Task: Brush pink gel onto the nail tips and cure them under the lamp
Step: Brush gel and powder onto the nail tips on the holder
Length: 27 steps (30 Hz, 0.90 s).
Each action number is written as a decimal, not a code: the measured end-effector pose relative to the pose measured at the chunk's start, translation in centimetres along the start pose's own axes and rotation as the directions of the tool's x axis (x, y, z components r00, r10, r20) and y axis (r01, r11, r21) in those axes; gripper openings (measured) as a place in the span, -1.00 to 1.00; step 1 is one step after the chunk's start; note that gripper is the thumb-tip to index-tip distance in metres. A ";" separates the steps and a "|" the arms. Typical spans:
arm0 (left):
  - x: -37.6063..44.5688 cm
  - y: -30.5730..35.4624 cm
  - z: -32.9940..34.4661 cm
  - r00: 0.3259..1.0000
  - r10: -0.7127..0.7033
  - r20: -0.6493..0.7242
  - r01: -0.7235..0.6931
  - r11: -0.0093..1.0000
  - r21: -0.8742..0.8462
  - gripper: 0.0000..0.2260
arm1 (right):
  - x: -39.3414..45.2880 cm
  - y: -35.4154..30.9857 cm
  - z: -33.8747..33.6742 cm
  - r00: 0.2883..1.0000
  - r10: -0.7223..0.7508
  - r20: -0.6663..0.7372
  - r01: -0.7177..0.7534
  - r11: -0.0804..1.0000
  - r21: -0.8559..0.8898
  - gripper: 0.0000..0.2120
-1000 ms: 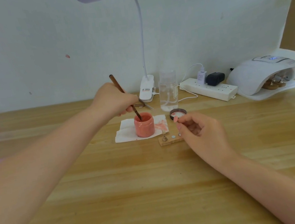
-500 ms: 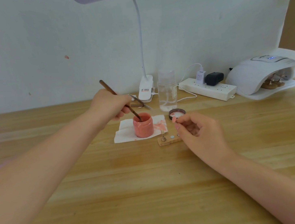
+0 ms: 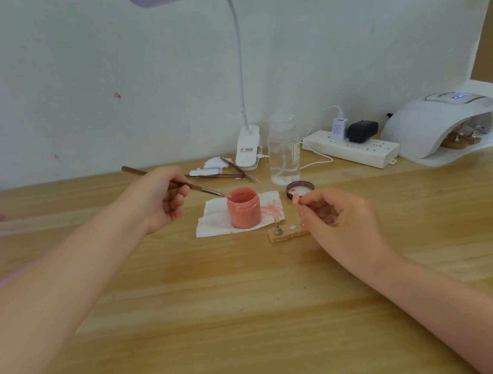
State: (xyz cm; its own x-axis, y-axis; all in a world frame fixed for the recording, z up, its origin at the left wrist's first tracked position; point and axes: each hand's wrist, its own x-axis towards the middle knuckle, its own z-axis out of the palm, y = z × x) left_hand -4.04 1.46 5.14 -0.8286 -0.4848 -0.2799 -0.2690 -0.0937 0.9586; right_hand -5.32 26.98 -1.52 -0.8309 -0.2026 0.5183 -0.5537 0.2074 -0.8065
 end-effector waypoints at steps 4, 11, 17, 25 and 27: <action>-0.1 0.2 -0.2 1.000 0.019 -0.022 -0.019 1.000 -0.004 -0.91 | 0.0 0.0 0.0 1.000 -0.016 -0.006 0.016 1.000 -0.007 -0.80; -0.2 0.1 0.5 1.000 0.007 0.000 -0.006 0.995 -0.102 -0.89 | 0.0 0.0 -0.1 1.000 -0.004 -0.001 0.004 1.000 -0.007 -0.85; -0.1 -0.7 0.3 0.999 -0.047 0.008 0.047 0.995 -0.083 -0.87 | 0.1 0.1 0.0 1.000 -0.006 0.000 0.006 1.000 -0.007 -0.86; 0.0 -0.1 -0.4 0.997 0.049 -0.064 -0.051 0.998 -0.043 -0.94 | 0.1 0.1 0.0 1.000 0.001 -0.003 -0.001 1.000 0.007 -0.80; -0.4 0.2 -0.2 0.993 0.093 -0.074 -0.098 0.992 -0.079 -0.94 | 0.1 0.1 0.0 1.000 0.001 -0.004 -0.001 1.000 0.011 -0.80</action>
State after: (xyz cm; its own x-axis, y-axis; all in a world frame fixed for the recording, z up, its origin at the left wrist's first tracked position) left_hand -3.64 1.47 5.43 -0.8112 -0.5547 -0.1852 -0.1466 -0.1138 0.9826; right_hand -5.43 26.97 -1.56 -0.8317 -0.1984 0.5186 -0.5522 0.1971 -0.8101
